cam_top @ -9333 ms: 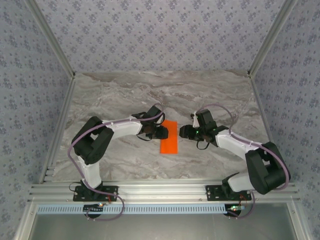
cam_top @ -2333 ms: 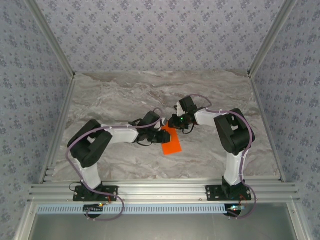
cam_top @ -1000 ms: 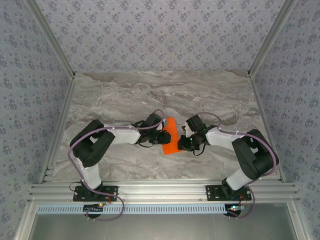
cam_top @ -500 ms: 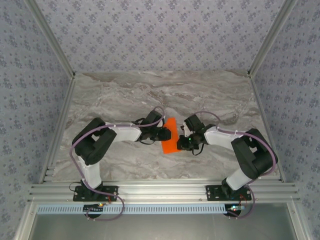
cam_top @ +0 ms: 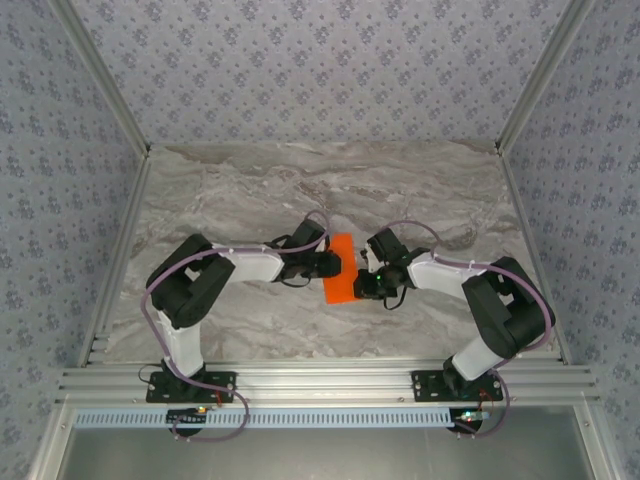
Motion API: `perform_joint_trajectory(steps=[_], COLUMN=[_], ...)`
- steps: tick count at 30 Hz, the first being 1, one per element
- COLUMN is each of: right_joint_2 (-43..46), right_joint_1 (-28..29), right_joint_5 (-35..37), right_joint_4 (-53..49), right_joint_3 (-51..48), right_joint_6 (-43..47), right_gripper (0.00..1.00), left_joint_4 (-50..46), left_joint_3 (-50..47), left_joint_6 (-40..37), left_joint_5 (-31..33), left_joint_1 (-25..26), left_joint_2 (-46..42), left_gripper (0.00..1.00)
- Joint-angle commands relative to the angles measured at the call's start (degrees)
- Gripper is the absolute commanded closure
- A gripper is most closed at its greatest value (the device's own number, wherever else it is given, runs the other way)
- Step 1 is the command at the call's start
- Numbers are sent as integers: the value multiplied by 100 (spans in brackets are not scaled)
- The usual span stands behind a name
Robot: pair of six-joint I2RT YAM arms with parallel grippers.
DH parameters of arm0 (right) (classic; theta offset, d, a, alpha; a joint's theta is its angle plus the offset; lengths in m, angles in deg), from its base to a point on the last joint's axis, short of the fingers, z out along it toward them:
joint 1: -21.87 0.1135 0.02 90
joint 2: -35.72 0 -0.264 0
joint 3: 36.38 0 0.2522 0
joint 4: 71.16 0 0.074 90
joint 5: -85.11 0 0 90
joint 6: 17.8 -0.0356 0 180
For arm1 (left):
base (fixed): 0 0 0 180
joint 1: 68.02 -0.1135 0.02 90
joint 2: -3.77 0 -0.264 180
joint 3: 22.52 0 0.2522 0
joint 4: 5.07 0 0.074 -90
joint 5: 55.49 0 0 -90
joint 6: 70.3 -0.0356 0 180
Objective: Fold a paper plane with a square sheet of paper (fold left side to right side)
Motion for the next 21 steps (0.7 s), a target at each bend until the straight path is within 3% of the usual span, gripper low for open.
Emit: perform_joint_trajectory(steps=[1,21], right_joint_2=[-206,-152], right_joint_1=[-4,40], right_joint_5=[616,535], right_joint_4=[-806,-836], right_joint_3=[-268,-355], right_joint_6=[96,87], right_gripper=[87,87], left_joint_4=[-169,-544], left_joint_3=[147,1282], left_joint_6=[-51,-343], left_joint_5=[911,878], left_joint_1=[-386,-1111], left_joint_2=[286,1044], left_gripper=[77,77])
